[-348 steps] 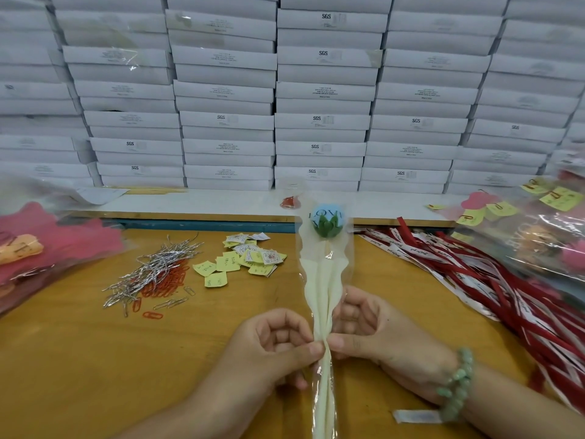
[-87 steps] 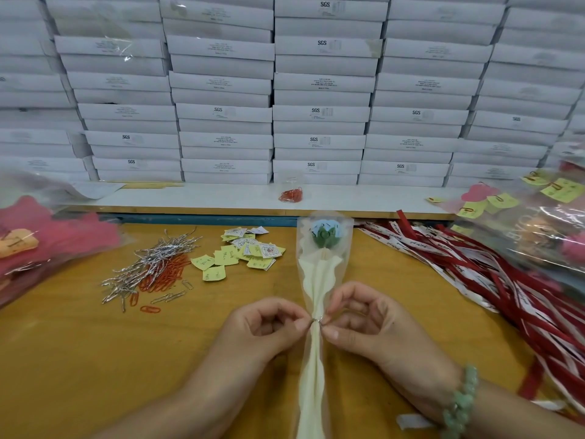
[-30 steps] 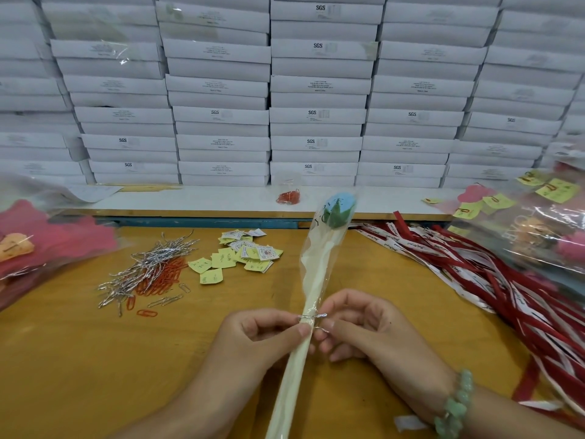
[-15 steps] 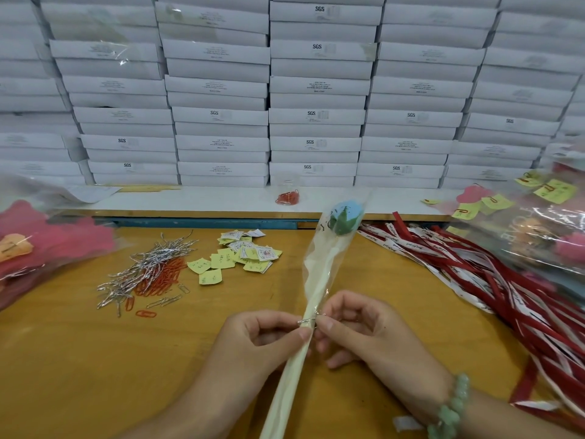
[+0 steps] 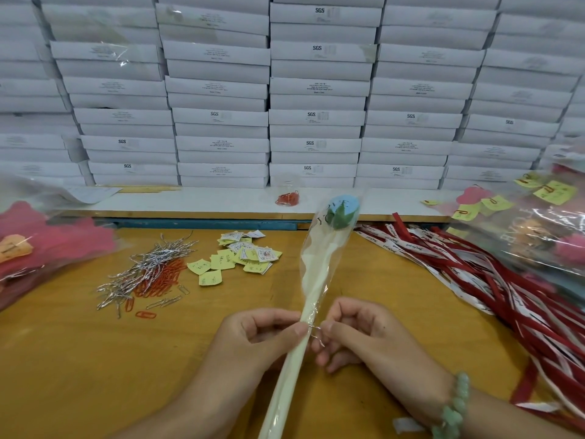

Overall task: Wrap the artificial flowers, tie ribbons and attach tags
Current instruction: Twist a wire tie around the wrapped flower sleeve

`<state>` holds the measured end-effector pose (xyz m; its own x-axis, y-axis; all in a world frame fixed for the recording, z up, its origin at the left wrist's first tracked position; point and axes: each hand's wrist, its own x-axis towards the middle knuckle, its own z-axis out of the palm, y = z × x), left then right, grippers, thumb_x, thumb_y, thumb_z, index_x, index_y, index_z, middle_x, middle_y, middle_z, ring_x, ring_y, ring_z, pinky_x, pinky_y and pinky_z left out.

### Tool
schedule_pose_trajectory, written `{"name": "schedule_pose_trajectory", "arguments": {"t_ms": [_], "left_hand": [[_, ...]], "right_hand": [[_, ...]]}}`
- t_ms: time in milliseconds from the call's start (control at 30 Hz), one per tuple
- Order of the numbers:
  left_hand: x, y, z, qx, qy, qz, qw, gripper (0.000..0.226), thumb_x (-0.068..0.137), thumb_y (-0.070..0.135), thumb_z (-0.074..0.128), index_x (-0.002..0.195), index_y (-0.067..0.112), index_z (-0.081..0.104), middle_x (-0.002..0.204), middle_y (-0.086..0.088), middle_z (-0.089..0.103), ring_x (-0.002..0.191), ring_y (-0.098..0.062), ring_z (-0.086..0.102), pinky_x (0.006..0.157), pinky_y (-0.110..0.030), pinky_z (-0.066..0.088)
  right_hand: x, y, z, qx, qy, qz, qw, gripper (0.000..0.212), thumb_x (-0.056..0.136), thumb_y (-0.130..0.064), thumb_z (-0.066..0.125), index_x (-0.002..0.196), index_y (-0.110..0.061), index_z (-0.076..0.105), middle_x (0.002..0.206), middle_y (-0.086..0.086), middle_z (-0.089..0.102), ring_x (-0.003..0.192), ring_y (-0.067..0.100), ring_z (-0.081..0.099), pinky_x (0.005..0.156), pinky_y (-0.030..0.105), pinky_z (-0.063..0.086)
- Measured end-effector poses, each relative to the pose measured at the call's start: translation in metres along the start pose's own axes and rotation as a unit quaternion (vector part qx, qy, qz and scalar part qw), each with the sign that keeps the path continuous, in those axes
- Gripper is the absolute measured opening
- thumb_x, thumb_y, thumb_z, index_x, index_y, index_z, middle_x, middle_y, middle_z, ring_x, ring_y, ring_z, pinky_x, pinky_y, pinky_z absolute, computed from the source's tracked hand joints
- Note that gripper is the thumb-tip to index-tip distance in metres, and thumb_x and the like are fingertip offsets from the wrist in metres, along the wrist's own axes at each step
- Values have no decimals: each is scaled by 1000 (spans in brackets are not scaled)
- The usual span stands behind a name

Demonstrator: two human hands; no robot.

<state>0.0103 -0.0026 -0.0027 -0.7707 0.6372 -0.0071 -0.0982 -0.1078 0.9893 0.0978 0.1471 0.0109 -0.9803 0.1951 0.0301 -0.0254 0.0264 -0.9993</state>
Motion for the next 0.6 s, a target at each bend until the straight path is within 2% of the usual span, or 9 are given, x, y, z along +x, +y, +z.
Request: {"name": "schedule_pose_trajectory", "arguments": {"t_ms": [100,200,300,367,433,533,600], "left_hand": [[-1,1,0,-7,-2,3,1000,36,53,28,80,85,12,79,82,-21,74,73,-24,72,69,-28,58],[-1,1,0,-10,4,4,1000,31,54,20,88,81,9,79,77,-22,73,65,-21,70,60,-23,57],[0,0,0,-23,15,1,1000,35,49,23,85,79,7,79,73,-20,72,60,-18,69,57,-21,55],[0,0,0,-25,12,1,1000,37,48,27,80,80,7,79,75,-19,73,61,-18,69,58,-22,56],[1,0,-1,-22,9,3,1000,36,49,27,79,80,7,79,77,-20,73,63,-19,69,60,-23,58],[1,-1,-1,-20,5,0,1000,37,50,27,79,82,8,79,82,-19,74,68,-23,71,66,-27,60],[1,0,-1,-20,5,-2,1000,37,50,26,79,81,7,79,81,-20,74,67,-22,71,63,-26,60]], "right_hand": [[0,1,0,5,-8,-2,1000,18,94,3,50,76,-1,50,67,8,67,58,16,64,55,21,53],[0,1,1,9,-9,-10,1000,16,94,2,50,78,-1,51,69,9,66,59,16,64,56,22,53],[-1,2,0,3,-4,-22,1000,9,95,4,47,93,-1,54,79,9,66,67,19,65,59,28,54],[-3,2,-1,-13,1,-37,999,21,89,13,47,101,-3,53,86,7,66,72,19,66,59,30,54],[-4,3,0,-48,0,-58,997,28,84,15,57,102,-7,54,92,5,65,73,18,66,60,31,55],[-4,4,0,-78,3,-72,994,26,78,0,75,96,-13,61,94,1,67,72,15,64,60,33,57],[-5,3,0,-99,16,-83,991,23,77,-6,78,91,-19,65,94,0,69,73,16,66,58,34,57]]}}
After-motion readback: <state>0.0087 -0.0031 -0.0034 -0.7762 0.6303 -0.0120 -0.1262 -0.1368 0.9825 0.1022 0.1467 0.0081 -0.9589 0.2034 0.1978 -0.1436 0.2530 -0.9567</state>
